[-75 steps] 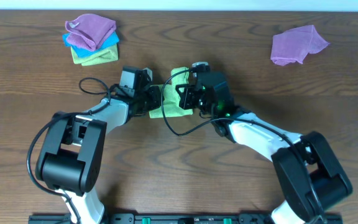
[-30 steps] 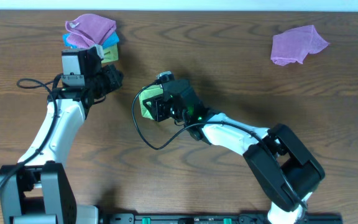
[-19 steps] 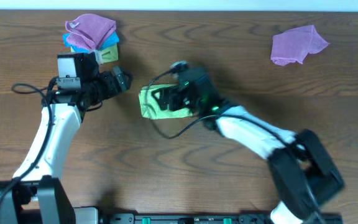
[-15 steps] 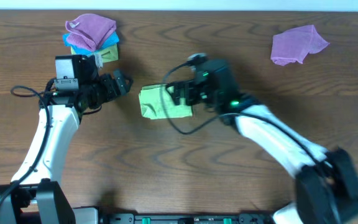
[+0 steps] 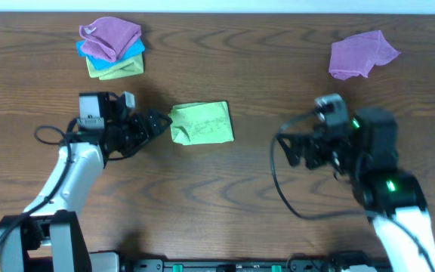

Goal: Fold the cloth
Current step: 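Grasp the folded green cloth with the left gripper, then carry the folded cloth with the left gripper to the back-left cloth stack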

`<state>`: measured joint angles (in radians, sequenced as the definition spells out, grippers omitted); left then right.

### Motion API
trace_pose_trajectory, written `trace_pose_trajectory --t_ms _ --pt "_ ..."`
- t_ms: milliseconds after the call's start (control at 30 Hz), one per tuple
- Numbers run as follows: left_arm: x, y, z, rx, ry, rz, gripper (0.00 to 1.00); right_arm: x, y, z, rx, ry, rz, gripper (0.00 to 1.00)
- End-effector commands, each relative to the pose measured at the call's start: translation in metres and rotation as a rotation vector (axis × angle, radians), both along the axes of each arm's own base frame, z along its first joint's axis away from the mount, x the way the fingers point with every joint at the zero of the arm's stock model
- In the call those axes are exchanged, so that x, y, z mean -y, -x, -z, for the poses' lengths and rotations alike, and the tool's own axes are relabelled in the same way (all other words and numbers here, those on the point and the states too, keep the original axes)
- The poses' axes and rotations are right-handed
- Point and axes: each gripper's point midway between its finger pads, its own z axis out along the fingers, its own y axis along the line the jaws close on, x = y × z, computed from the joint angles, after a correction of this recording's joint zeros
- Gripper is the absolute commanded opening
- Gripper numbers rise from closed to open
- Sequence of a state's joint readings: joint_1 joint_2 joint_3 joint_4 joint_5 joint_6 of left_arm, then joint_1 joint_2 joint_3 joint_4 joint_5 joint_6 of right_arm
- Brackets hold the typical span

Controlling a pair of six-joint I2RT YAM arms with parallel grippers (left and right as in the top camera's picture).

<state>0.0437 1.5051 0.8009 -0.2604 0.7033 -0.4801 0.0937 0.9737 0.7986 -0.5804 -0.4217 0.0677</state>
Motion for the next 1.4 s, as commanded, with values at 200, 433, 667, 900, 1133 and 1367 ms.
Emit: trace_pose_trajectory --t_ms 200,433,667,900,1133,1367 --pt "0.033 0.013 0.026 -0.079 0.097 -0.069 0.95 0.021 0.047 0.021 0.038 -0.109 0.090 0.99" --pt "0.049 0.016 0.048 -0.135 0.092 -0.088 0.95 0.021 0.053 0.023 -0.015 -0.180 0.155 0.99" --pt "0.061 0.008 0.069 -0.177 0.131 -0.118 0.95 0.022 0.053 0.024 -0.021 -0.186 0.166 0.99" --pt "0.074 -0.002 0.080 -0.157 0.144 -0.121 0.96 0.022 0.053 0.024 -0.021 -0.186 0.166 0.99" --pt "0.079 -0.004 0.107 -0.163 0.106 -0.138 0.42 0.022 0.053 0.023 -0.021 -0.186 0.165 0.99" --pt "0.088 -0.022 0.092 -0.074 0.169 -0.093 0.06 0.022 0.053 0.024 -0.021 -0.186 0.165 0.99"
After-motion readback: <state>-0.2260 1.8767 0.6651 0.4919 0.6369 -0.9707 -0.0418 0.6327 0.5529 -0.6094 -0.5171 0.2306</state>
